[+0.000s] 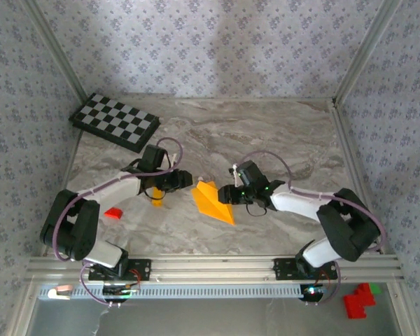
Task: Fold a paper plane with a square sheet of paper (pick it up from the middle)
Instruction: Perform the fourth fold on the wing at the bottom-center of the table, then turn over the paper at the center of the table.
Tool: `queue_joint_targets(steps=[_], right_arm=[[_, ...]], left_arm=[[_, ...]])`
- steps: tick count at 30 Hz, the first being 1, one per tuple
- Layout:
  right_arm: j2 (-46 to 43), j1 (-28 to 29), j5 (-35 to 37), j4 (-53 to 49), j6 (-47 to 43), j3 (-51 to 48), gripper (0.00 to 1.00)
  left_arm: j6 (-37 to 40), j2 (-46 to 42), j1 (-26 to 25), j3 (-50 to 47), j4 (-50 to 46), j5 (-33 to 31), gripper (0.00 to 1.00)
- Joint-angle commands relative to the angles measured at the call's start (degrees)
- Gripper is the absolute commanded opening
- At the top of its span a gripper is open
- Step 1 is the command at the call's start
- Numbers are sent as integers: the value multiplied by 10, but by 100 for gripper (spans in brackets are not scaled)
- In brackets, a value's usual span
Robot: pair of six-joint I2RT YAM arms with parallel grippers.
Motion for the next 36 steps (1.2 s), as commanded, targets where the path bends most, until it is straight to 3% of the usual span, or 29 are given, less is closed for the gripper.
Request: queue_joint_targets(steps=[1, 7, 20, 29, 32, 36], right_arm=[[31, -6, -22, 2, -27, 27, 47], [84, -12, -55, 26, -27, 43, 44], [109, -10, -84, 53, -16, 46, 24], [77, -21, -84, 31, -18, 40, 1], [9, -35, -4, -81, -55, 56, 0], [-80, -1, 252, -293, -98, 133, 0]], left_arm=[[12, -8, -2, 0, -4, 0, 37], [14, -8, -4, -2, -6, 0, 37], [18, -3, -4, 1, -15, -4, 37], [13, -12, -4, 3, -27, -10, 36], [4, -26, -3, 5, -44, -32, 36], [-11, -51, 5, -1, -54, -53, 36]])
